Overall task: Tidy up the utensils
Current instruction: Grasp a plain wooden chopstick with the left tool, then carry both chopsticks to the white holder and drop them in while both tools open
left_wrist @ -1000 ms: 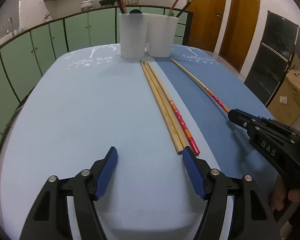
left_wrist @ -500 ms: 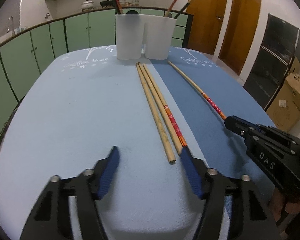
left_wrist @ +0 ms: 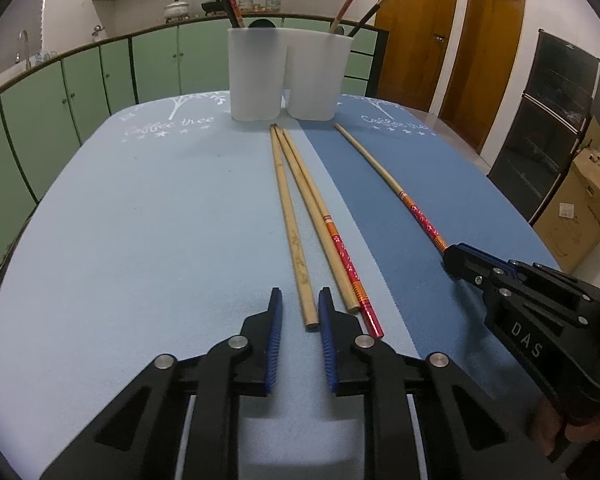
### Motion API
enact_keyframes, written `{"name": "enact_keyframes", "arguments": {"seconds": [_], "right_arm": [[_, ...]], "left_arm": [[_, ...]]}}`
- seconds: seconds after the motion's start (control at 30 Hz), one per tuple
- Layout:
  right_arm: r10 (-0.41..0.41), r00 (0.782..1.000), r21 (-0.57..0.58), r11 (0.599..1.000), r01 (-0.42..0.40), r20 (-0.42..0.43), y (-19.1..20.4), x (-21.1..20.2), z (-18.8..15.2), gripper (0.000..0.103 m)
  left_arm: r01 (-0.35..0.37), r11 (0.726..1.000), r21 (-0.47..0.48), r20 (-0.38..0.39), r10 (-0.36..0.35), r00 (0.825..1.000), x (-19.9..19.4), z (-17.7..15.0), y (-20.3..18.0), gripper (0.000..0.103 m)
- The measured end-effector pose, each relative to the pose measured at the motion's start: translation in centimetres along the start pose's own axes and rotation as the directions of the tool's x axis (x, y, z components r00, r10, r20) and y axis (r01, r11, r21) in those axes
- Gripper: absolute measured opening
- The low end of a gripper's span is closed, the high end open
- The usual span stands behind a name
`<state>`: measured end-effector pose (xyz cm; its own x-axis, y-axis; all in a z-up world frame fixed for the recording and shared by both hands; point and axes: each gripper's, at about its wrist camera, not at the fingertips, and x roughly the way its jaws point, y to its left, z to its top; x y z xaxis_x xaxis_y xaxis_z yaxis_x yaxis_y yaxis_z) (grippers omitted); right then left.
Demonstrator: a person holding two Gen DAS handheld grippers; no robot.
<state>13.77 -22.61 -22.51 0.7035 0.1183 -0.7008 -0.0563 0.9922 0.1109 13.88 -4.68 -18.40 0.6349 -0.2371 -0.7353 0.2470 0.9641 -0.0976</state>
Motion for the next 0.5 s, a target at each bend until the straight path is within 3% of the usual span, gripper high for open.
{"name": "enact_keyframes", "arguments": {"seconds": [0.13, 0.27, 0.5], "right_arm": [[0.001, 1.000, -0.009, 1.000, -0.001, -0.015, 0.1, 0.2, 0.1, 0.005], [0.008, 1.000, -0.026, 1.000, -0.008, -0.018, 0.1, 0.1, 0.4, 0.005], [0.016, 0.998, -0.050, 0.999, -0.013, 0.058, -0.2, -2.5, 2.5, 0.005]], "left_arm": [[-0.009, 1.000, -0.003, 0.004, 0.009, 1.000, 0.1, 0.1, -0.2, 0.009], [0.001, 1.000, -0.019, 0.001, -0.001, 1.000, 0.1, 0.5, 0.0, 0.008], [-0.012, 1.000, 0.011, 0.053, 0.011, 0.999, -2.4, 2.4, 0.0, 0.007]]}}
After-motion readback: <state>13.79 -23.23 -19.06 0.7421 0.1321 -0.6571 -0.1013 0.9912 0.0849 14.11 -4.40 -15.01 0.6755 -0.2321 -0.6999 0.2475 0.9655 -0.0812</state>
